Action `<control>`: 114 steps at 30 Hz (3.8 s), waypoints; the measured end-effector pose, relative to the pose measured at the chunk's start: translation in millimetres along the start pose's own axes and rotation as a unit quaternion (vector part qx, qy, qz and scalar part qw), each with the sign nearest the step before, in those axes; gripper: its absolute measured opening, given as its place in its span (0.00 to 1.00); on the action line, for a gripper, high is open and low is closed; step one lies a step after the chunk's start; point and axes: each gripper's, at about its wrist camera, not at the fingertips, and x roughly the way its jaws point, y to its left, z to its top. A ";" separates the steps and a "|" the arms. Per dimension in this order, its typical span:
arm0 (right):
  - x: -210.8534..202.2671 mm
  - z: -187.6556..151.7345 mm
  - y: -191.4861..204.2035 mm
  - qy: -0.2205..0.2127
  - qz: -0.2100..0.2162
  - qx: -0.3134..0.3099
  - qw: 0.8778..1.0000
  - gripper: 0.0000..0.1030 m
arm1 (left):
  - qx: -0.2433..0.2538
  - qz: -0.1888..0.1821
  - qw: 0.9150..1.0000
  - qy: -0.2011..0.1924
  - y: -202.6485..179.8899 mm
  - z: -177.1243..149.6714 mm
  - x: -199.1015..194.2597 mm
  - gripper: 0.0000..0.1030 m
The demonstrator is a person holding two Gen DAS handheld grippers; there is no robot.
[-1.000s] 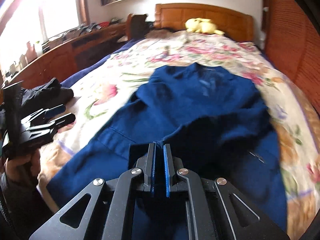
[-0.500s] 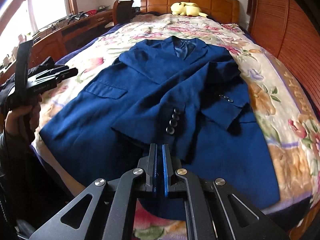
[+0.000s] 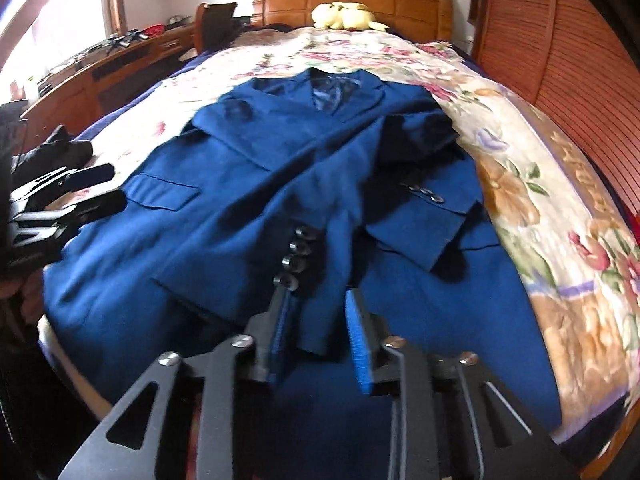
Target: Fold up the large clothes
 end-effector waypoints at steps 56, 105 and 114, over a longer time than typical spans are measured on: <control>-5.2 8.5 31.0 -0.028 0.168 -0.013 0.985 0.04 | -0.060 -0.063 0.996 -0.025 28.3 13.5 -11.2 0.05; 62.8 -35.3 -38.7 -0.062 0.002 0.035 0.997 0.61 | -0.018 -0.014 0.996 0.086 30.5 -13.9 33.8 0.06; 60.7 -44.2 -42.8 -0.074 0.003 0.036 0.997 0.62 | -0.062 0.041 0.996 0.046 56.9 5.9 16.8 0.05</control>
